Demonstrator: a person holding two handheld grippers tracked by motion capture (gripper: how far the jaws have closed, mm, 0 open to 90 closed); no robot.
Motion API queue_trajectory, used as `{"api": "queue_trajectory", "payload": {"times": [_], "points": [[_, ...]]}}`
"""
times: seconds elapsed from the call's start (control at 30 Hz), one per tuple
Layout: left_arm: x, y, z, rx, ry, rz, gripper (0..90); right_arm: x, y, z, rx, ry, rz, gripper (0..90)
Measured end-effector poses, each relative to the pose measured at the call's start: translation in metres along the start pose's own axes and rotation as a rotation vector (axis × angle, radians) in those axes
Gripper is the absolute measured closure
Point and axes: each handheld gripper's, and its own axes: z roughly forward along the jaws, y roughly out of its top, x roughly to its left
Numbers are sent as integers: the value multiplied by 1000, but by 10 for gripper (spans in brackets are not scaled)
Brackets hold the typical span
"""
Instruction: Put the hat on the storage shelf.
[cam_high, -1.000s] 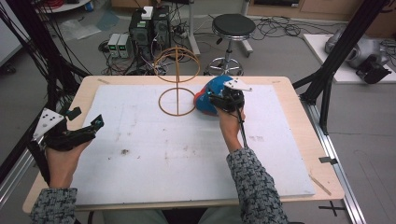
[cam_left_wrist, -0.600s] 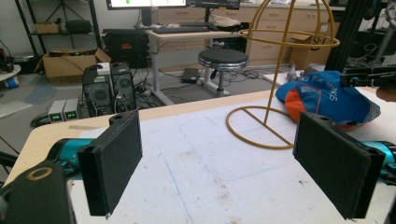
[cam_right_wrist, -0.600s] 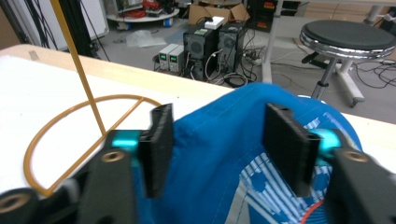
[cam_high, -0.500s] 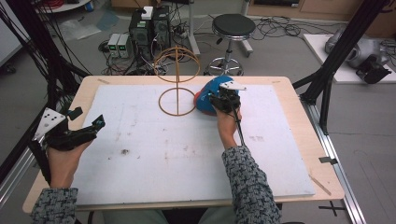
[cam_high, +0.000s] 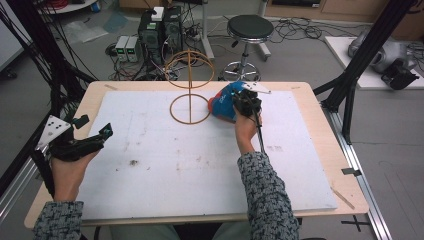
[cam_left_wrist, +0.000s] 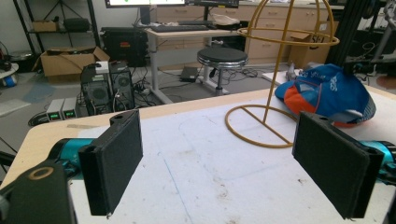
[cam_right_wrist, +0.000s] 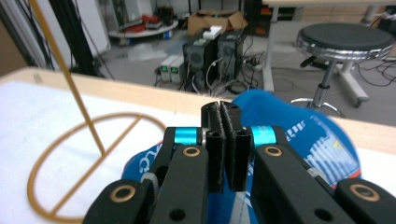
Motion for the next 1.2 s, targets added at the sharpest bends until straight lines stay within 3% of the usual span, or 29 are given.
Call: {"api": "queue_trajectory", "payload": {"times": [0.2, 0.3, 0.53, 0.9, 1.2], "points": [[1, 0, 0, -2, 1, -4, 164, -8, 18, -5, -53, -16, 49, 890], [1, 0, 0, -2, 2, -3, 164, -18, 25, -9, -74, -16, 111, 896], [1, -1, 0, 4, 2, 0, 164, -28, 47, -19, -113, -54, 90, 900], [1, 0, 0, 2, 2, 0, 164, -29, 86, -28, -161, -87, 66, 900], [1, 0, 0, 0, -1, 2, 164, -29, 122, -32, -240, -103, 124, 900]]}}
